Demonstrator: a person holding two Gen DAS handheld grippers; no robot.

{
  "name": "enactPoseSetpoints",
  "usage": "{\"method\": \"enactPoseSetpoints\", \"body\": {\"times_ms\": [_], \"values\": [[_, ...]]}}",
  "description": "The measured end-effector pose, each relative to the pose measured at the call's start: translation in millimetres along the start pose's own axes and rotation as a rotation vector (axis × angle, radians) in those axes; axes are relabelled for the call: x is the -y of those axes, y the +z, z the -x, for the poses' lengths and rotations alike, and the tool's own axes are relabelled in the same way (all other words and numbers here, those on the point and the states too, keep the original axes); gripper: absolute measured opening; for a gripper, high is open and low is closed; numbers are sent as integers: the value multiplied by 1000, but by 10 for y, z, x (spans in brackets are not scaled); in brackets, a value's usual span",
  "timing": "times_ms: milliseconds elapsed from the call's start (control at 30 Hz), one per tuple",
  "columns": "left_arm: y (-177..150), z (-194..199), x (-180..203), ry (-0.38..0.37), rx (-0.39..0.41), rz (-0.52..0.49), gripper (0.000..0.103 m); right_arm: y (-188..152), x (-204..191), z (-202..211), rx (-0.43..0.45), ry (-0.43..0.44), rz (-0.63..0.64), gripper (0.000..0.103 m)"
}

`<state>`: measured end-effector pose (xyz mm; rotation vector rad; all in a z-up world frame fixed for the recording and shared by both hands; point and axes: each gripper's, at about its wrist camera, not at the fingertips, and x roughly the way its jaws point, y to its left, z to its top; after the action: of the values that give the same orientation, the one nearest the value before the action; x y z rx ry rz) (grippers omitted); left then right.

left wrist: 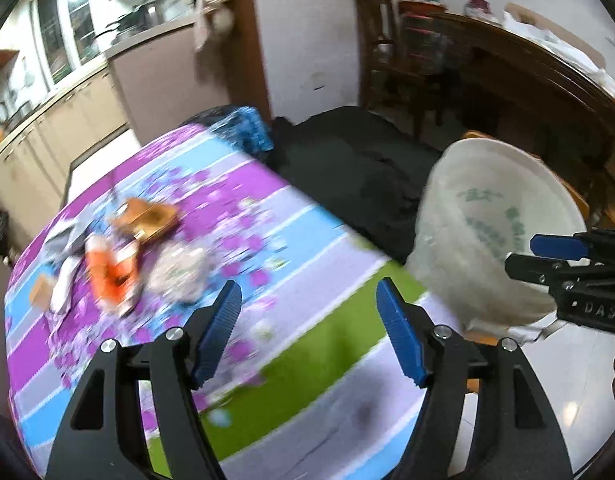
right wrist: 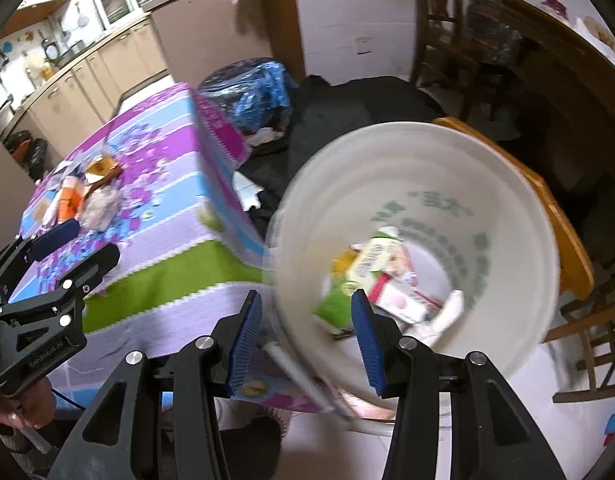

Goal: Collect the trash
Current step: 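Move both grippers back over the table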

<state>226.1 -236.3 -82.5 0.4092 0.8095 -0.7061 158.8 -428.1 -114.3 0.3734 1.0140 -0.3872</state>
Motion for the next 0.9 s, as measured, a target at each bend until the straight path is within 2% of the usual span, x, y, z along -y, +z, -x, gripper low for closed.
{"method": "enactPoseSetpoints", "body": {"times_ms": [467,600,733,900], "values": [[-595,163,-1079,122,-48,181,71,102,-1143,-354,-28,138,173,49],[-762,218,-1425,174,-59,230,72,169,-1437,-449,-10,175,249,61],[-901,255,-1816,228,-72,291,73,239,-1787,-537,38,200,386,73],[-988,289,-2343,295,-81,359,73,349,-2148,-700,103,188,543,79]]}}
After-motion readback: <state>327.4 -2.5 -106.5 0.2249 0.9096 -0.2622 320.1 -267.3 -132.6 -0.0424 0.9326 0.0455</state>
